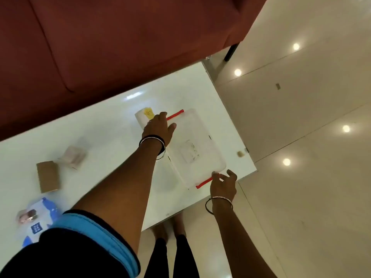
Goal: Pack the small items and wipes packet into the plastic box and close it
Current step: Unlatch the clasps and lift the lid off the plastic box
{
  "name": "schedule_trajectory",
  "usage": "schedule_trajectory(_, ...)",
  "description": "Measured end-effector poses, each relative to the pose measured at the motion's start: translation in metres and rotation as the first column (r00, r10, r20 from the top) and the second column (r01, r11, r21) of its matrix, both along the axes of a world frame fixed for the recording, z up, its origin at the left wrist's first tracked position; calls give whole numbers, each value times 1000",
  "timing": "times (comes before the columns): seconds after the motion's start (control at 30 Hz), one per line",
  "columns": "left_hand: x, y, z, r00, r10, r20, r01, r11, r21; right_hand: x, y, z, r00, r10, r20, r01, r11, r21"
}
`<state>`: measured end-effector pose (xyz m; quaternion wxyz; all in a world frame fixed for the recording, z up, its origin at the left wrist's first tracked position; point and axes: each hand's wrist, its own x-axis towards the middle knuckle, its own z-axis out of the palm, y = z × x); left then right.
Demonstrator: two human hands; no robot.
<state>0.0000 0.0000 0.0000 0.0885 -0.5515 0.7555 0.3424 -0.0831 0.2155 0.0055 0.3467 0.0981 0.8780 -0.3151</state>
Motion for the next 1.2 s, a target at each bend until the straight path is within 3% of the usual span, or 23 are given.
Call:
schedule_trajectory(0.17, 0, -3, -23, 997, 45, -66, -50, 996, -74, -3, -5, -30, 959, -168, 230, 184, 982, -48)
schedule_trajectory(0.5, 54, 24, -9, 864, 368, -344, -410, 911, -54, -11, -11, -15, 998, -41, -50, 37, 997, -71)
schedule_trajectory(0.83, 175, 103, -3, 775, 591, -222, -615, 787, -50, 16, -45, 0, 955, 242, -171, -270, 949, -164)
schedule_trajectory(1.2, 210, 127, -30, 641, 719, -268, -743, 669, 20, 39, -76, -36, 848, 457, -267, -503, 853, -138)
